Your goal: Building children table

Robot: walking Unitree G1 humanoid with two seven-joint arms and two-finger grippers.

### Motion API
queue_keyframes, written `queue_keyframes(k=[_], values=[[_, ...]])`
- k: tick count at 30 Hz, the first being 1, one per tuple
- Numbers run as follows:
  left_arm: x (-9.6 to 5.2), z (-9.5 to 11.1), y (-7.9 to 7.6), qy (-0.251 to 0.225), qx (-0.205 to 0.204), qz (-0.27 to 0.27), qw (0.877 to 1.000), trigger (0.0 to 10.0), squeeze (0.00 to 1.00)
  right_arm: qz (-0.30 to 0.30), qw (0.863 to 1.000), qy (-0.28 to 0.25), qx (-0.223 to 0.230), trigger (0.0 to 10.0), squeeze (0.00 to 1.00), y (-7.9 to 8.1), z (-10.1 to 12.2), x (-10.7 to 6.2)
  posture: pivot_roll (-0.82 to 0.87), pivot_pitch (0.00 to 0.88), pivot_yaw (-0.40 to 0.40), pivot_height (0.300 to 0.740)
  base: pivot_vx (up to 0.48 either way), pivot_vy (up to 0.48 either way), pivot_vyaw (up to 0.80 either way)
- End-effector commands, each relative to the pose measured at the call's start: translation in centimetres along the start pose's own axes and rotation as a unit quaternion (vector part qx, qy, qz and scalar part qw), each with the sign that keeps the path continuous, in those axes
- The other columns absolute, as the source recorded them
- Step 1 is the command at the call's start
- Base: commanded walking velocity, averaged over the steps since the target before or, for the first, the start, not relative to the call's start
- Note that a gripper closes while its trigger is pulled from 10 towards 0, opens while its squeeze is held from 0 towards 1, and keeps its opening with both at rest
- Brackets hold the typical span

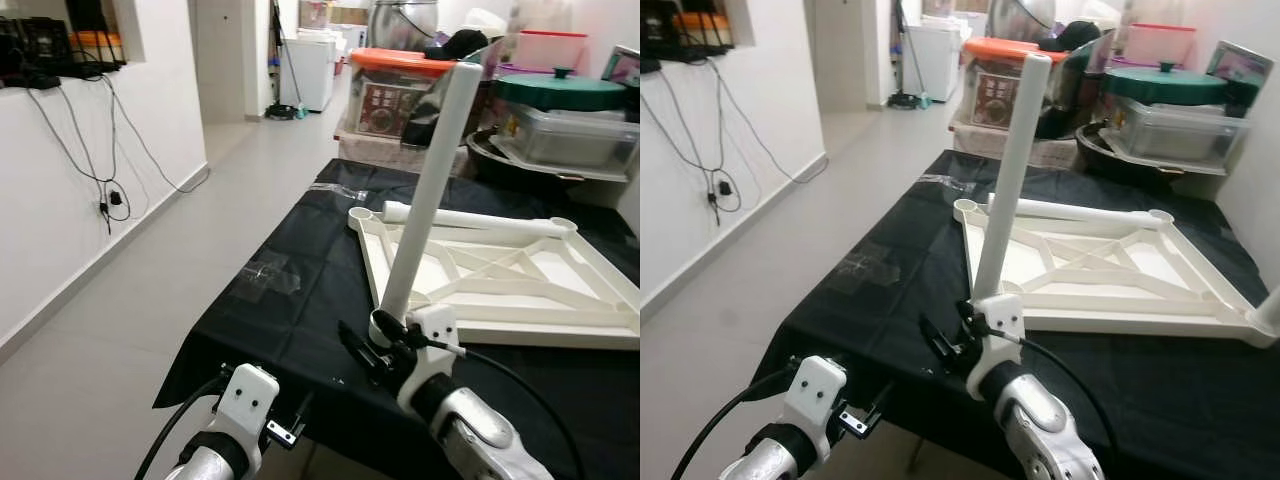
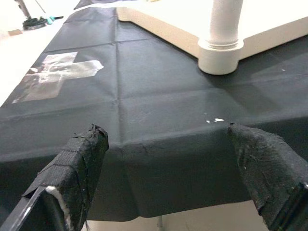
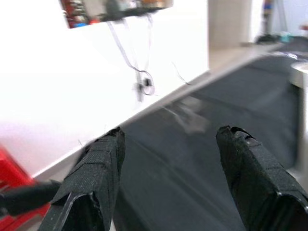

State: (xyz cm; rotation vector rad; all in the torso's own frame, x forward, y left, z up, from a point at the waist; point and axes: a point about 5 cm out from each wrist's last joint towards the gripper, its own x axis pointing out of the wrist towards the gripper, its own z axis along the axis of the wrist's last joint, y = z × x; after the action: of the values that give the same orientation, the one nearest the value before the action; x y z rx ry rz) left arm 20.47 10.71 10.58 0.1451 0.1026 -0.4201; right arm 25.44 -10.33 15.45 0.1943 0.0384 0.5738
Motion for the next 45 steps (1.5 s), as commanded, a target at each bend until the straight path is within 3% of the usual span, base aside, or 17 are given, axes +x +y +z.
queue_keyframes(k=[1, 3, 5, 7, 8, 12, 17, 25, 28, 34, 36, 38, 39, 40, 42, 43, 45], values=[[0.0, 0.2, -0.1, -0.007, -0.005, -0.001, 1.0, 10.0, 0.0, 0.013, 1.0, -0.015, 0.002, 10.0, 0.0, 0.3, 0.5, 0.8, 0.19, 0.0, -0.087, 0.74, 0.0, 0.0, 0.0], [-0.1, 0.3, -0.2, -0.009, -0.006, 0.001, 1.0, 10.0, 0.0, 0.028, 0.999, -0.033, 0.003, 10.0, 0.0, 1.0, 1.3, 2.4, 0.19, 0.0, -0.09, 0.74, 0.0, 0.0, 0.0], [-0.1, 0.3, -0.2, -0.009, -0.006, 0.001, 1.0, 10.0, 0.0, 0.028, 0.999, -0.033, 0.003, 10.0, 0.0, 1.0, 1.3, 2.4, 0.19, 0.0, -0.09, 0.74, 0.0, 0.0, 0.0], [-0.2, 0.4, -0.2, -0.012, -0.009, 0.001, 1.0, 10.0, 0.0, 0.021, 0.998, -0.055, 0.012, 10.0, 0.0, 1.4, 2.4, 4.9, 0.2, 0.0, -0.094, 0.74, 0.0, 0.0, 0.0], [-0.2, 0.4, -0.2, -0.012, -0.009, 0.001, 1.0, 10.0, 0.0, 0.021, 0.998, -0.055, 0.012, 10.0, 0.0, 1.4, 2.4, 4.9, 0.2, 0.0, -0.094, 0.74, 0.0, 0.0, 0.0], [-0.6, 0.8, -0.6, -0.022, -0.02, 0.0, 1.0, 10.0, 0.0, -0.053, 0.995, -0.08, 0.011, 10.0, 0.0, 1.4, 4.1, 8.4, 0.21, 0.0, -0.112, 0.74, 0.0, 0.0, 0.0], [-0.8, 1.0, -0.9, -0.023, -0.026, -0.001, 0.999, 10.0, 0.0, -0.123, 0.988, -0.094, 0.006, 10.0, 0.0, 0.9, 4.8, 9.3, 0.21, 0.0, -0.119, 0.74, 0.0, 0.0, 0.0], [-1.1, 1.1, -1.2, -0.022, -0.031, -0.003, 0.999, 10.0, 0.0, -0.216, 0.97, -0.11, -0.02, 10.0, 0.0, -0.3, 5.2, 9.0, 0.21, 0.011, -0.121, 0.74, 0.0, 0.0, 0.0], [-1.1, 1.1, -1.3, -0.02, -0.034, -0.005, 0.999, 10.0, 0.0, -0.32, 0.939, -0.111, -0.053, 10.0, 0.0, -2.4, 5.2, 7.5, 0.2, 0.017, -0.118, 0.74, 0.0, 0.0, 0.0], [-1.1, 1.1, -1.3, -0.018, -0.033, -0.006, 0.999, 10.0, 0.0, -0.361, 0.925, -0.101, -0.068, 10.0, 0.0, -4.1, 4.8, 5.7, 0.2, 0.015, -0.116, 0.74, 0.0, 0.0, 0.0], [-1.1, 1.1, -1.3, -0.017, -0.033, -0.006, 0.999, 10.0, 0.0, -0.377, 0.918, -0.097, -0.078, 10.0, 0.0, -5.2, 4.8, 4.6, 0.2, 0.012, -0.112, 0.74, 0.0, 0.0, 0.0], [-1.0, 1.0, -1.2, -0.016, -0.032, -0.007, 0.999, 10.0, 0.0, -0.416, 0.9, -0.087, -0.102, 10.0, 0.0, -7.6, 4.7, 2.1, 0.19, 0.008, -0.106, 0.74, 0.0, 0.0, 0.0], [-1.0, 1.0, -1.2, -0.016, -0.032, -0.007, 0.999, 10.0, 0.0, -0.416, 0.9, -0.087, -0.102, 10.0, 0.0, -7.6, 4.7, 2.1, 0.19, 0.008, -0.106, 0.74, 0.0, 0.0, 0.0], [-1.0, 1.0, -1.1, -0.015, -0.032, -0.009, 0.999, 10.0, 0.0, -0.459, 0.876, -0.071, -0.13, 10.0, 0.0, -9.6, 4.6, -0.2, 0.19, 0.003, -0.101, 0.74, 0.0, 0.0, 0.0], [-1.0, 0.9, -1.1, -0.014, -0.031, -0.01, 0.999, 10.0, 0.0, -0.504, 0.848, -0.049, -0.159, 10.0, 0.0, -11.3, 4.4, -2.5, 0.18, 0.001, -0.096, 0.74, 0.0, 0.0, 0.0], [-1.0, 0.9, -1.1, -0.014, -0.03, -0.01, 0.999, 10.0, 0.0, -0.521, 0.837, -0.039, -0.164, 10.0, 0.0, -12.0, 4.4, -3.4, 0.18, 0.0, -0.097, 0.74, 0.0, 0.0, 0.0], [-1.0, 0.9, -1.0, -0.014, -0.03, -0.01, 0.999, 10.0, 0.0, -0.529, 0.832, -0.034, -0.164, 10.0, 0.0, -12.2, 4.3, -3.7, 0.18, 0.0, -0.097, 0.74, 0.0, 0.0, 0.0]])
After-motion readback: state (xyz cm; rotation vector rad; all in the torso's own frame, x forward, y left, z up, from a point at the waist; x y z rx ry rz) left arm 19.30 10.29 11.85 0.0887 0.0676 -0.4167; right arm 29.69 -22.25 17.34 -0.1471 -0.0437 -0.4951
